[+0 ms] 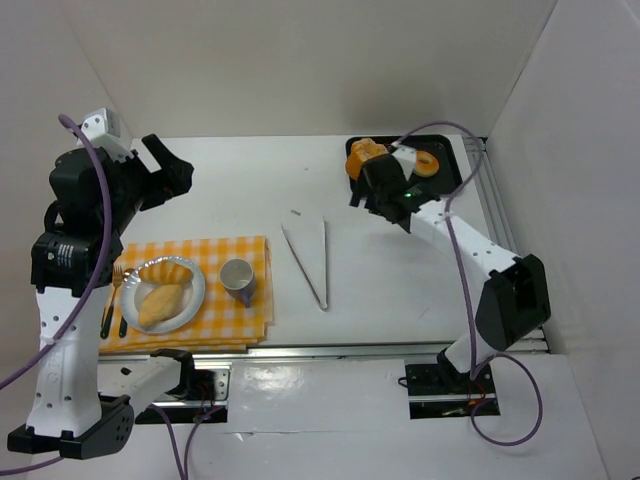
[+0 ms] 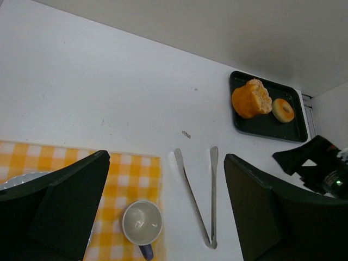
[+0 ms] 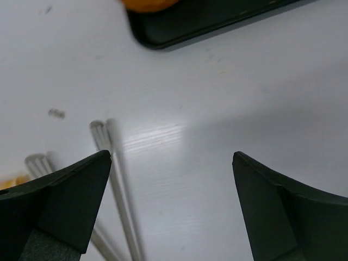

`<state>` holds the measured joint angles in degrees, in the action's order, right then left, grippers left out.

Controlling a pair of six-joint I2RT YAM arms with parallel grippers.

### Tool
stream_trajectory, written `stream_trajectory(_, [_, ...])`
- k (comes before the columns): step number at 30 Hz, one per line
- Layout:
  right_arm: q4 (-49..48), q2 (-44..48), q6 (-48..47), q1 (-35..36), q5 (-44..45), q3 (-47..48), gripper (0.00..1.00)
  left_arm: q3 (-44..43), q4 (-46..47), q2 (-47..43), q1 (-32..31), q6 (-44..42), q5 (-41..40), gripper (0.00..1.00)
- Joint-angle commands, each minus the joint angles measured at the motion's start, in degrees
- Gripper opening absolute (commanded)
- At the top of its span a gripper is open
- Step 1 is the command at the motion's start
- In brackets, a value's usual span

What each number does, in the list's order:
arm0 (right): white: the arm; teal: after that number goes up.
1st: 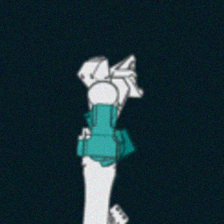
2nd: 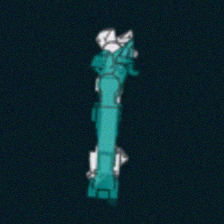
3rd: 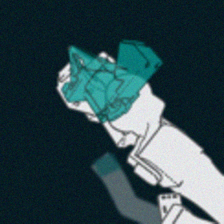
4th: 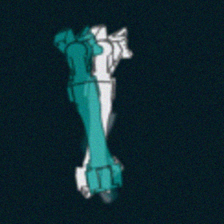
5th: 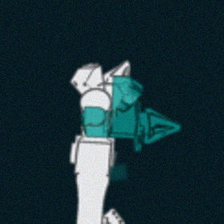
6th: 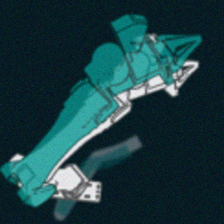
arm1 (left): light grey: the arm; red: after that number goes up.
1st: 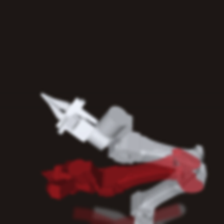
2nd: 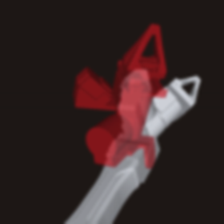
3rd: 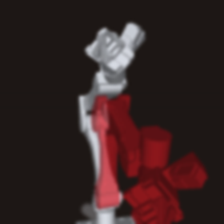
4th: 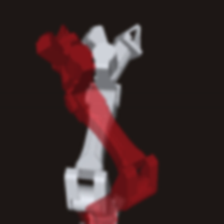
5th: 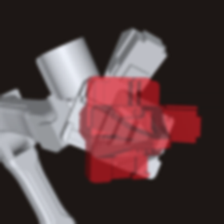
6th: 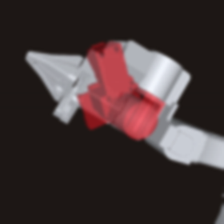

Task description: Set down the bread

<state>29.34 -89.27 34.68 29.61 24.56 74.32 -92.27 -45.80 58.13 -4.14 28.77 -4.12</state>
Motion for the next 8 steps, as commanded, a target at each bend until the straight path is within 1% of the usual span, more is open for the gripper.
stream_trajectory(1, [5.56, 4.45, 1.36, -4.54, 7.00, -4.25, 1.00, 0.16, 2.82, -1.00, 0.36, 0.32, 0.69, 1.00])
stream_trajectory(5, [4.15, 7.36, 1.36, -7.97, 4.80, -9.62, 1.00, 0.16, 2.82, -0.47, 0.36, 0.32, 1.22, 1.00])
stream_trajectory(6, [3.10, 7.36, 1.36, -7.98, 4.80, -12.51, 1.00, 0.68, 3.34, -0.47, 0.36, 0.32, 1.83, 1.00])
stream_trajectory(8, [2.39, 8.15, 0.84, -9.91, 2.53, -14.73, 1.00, 0.69, 3.35, -0.47, 0.36, 0.32, 1.83, 1.00])
